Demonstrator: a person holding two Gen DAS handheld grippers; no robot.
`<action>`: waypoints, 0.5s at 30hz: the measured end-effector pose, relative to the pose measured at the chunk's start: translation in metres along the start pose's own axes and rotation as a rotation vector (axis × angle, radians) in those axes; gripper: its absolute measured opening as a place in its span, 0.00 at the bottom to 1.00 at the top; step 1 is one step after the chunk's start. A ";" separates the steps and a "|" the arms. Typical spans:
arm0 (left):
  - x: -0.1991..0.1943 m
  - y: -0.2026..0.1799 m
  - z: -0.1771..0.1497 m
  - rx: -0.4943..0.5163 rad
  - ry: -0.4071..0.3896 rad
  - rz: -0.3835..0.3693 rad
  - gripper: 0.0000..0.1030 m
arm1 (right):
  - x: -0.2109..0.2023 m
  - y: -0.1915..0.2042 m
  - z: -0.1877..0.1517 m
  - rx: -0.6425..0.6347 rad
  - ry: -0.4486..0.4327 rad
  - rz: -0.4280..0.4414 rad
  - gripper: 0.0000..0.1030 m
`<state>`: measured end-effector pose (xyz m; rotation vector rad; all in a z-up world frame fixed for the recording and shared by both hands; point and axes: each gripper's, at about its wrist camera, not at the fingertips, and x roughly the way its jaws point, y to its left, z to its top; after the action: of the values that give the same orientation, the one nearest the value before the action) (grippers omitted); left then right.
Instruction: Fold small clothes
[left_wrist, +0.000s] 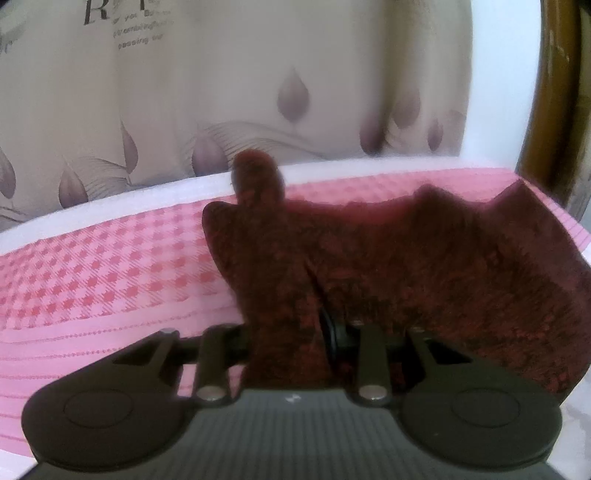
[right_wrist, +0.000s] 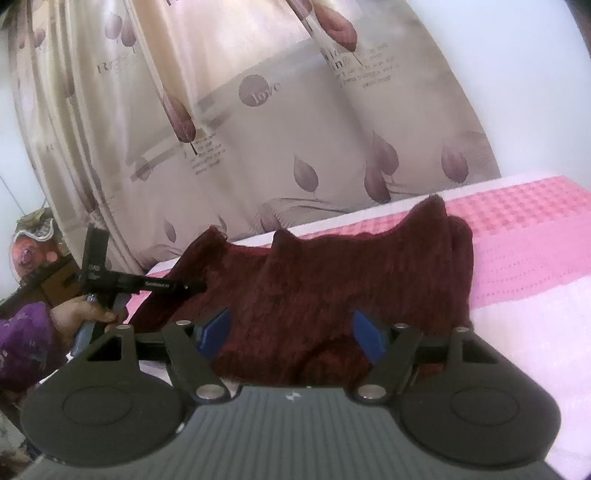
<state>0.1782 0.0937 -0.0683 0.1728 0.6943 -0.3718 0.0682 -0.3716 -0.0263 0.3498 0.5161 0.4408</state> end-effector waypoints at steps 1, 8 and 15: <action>0.000 -0.002 0.000 0.006 0.001 0.008 0.30 | -0.001 0.001 -0.002 -0.002 0.002 0.001 0.71; -0.003 -0.010 0.001 0.053 0.004 0.047 0.30 | -0.005 0.002 -0.007 0.008 0.013 0.019 0.72; -0.002 -0.012 0.001 0.063 0.009 0.059 0.30 | -0.008 0.001 -0.013 0.023 0.022 0.027 0.72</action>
<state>0.1725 0.0826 -0.0660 0.2542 0.6849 -0.3369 0.0549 -0.3720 -0.0337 0.3752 0.5386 0.4653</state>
